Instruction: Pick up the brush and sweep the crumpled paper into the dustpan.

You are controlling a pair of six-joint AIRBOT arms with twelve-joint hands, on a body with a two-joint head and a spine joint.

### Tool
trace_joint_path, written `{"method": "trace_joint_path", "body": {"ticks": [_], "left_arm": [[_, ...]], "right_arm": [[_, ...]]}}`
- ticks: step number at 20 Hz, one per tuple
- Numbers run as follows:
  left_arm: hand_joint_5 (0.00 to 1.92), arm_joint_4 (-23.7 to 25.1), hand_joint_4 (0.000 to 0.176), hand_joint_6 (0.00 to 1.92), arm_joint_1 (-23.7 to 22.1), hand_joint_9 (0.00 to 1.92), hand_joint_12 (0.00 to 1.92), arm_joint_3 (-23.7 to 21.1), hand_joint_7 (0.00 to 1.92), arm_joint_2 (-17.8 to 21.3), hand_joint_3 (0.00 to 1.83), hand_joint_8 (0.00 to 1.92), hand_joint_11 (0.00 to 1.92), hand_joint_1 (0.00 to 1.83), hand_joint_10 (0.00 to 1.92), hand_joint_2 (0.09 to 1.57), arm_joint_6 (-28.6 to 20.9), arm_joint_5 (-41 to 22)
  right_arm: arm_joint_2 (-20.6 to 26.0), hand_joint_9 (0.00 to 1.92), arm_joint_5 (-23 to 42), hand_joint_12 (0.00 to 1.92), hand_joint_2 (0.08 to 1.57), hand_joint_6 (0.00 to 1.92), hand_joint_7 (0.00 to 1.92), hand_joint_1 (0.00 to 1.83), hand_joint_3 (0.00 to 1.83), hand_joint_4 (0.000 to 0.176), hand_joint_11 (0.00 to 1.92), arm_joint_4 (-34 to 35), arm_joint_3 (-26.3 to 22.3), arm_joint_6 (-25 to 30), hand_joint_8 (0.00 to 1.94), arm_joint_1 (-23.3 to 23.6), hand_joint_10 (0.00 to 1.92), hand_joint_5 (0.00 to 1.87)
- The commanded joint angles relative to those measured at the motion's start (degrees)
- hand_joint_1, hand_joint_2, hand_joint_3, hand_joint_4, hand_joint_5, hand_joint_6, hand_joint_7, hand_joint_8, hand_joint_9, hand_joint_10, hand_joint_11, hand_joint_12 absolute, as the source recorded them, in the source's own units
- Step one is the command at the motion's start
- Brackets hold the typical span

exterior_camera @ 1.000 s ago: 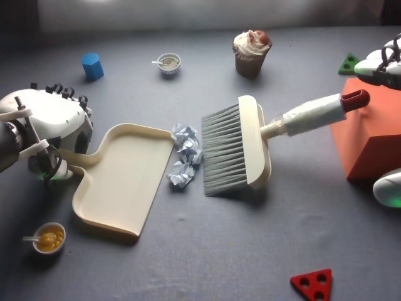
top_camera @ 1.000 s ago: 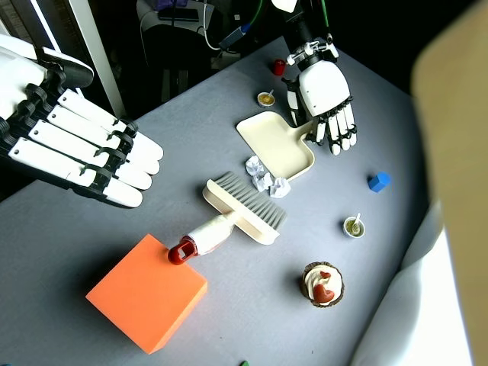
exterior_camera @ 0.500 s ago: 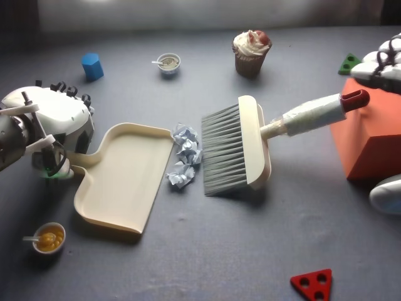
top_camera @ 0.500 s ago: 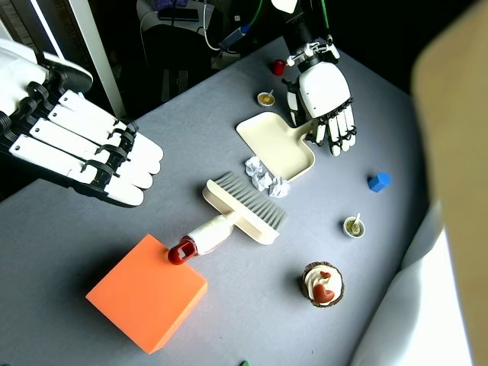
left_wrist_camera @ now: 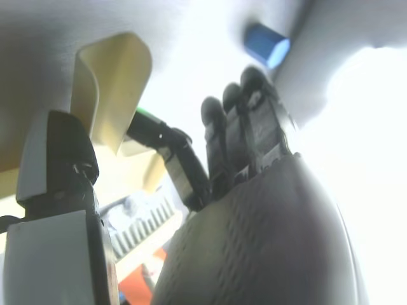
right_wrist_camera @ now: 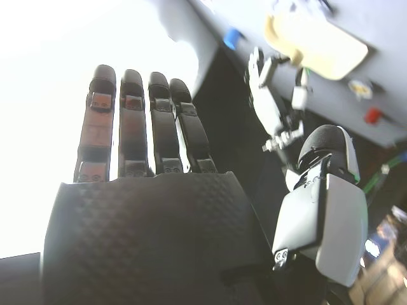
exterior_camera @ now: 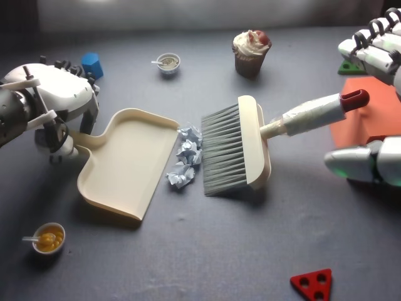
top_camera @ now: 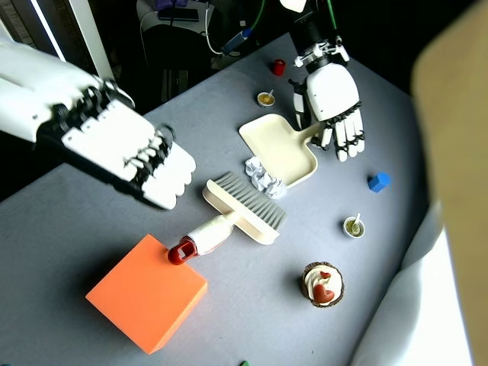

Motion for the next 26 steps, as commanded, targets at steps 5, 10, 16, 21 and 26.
{"method": "trace_joint_path", "body": {"ticks": [5, 10, 16, 21, 26], "left_arm": [[1.07, 3.4, 0.000, 0.83, -2.3, 0.25, 0.06, 2.1, 0.36, -0.6, 0.00, 0.00, 0.24, 1.17, 0.00, 1.08, 0.2, 3.2], [1.06, 3.2, 0.000, 0.84, -2.6, 0.23, 0.06, 3.7, 0.35, -1.8, 0.00, 0.00, 0.23, 1.15, 0.00, 1.08, 0.2, 3.1], [1.05, 5.0, 0.000, 0.86, -3.4, 0.22, 0.05, 5.6, 0.33, -4.4, 0.00, 0.00, 0.23, 1.16, 0.00, 1.09, -1.6, 2.9], [1.06, 10.2, 0.000, 0.84, -3.4, 0.22, 0.05, 5.8, 0.33, -5.2, 0.00, 0.00, 0.22, 1.14, 0.00, 1.08, -7.0, 3.3], [1.04, 14.4, 0.000, 0.87, -3.4, 0.24, 0.07, 7.0, 0.35, -5.4, 0.00, 0.00, 0.26, 1.15, 0.00, 1.09, -11.4, 3.6]], "right_arm": [[-4.4, 0.13, -9.1, 0.01, 1.05, 0.00, 0.11, 0.56, 0.00, 0.000, 0.23, -3.9, 0.4, 0.0, 0.00, -1.3, 0.00, 0.07], [-8.0, 0.13, -13.0, 0.02, 1.03, 0.00, 0.11, 0.98, 0.00, 0.000, 0.23, -9.7, 2.5, 2.1, 0.00, -5.9, 0.00, 0.09], [-13.3, 0.27, -24.7, 0.07, 0.97, 0.01, 0.25, 1.26, 0.00, 0.000, 0.38, -17.8, 4.0, 8.1, 0.01, -12.1, 0.01, 0.23], [-17.7, 0.26, -31.3, 0.07, 0.97, 0.00, 0.25, 1.28, 0.00, 0.000, 0.38, -18.2, 6.0, 10.0, 0.01, -13.1, 0.00, 0.21], [-23.9, 0.29, -34.4, 0.06, 0.97, 0.02, 0.30, 1.27, 0.00, 0.000, 0.38, -17.5, 10.6, 10.0, 0.02, -14.3, 0.01, 0.26]]}}
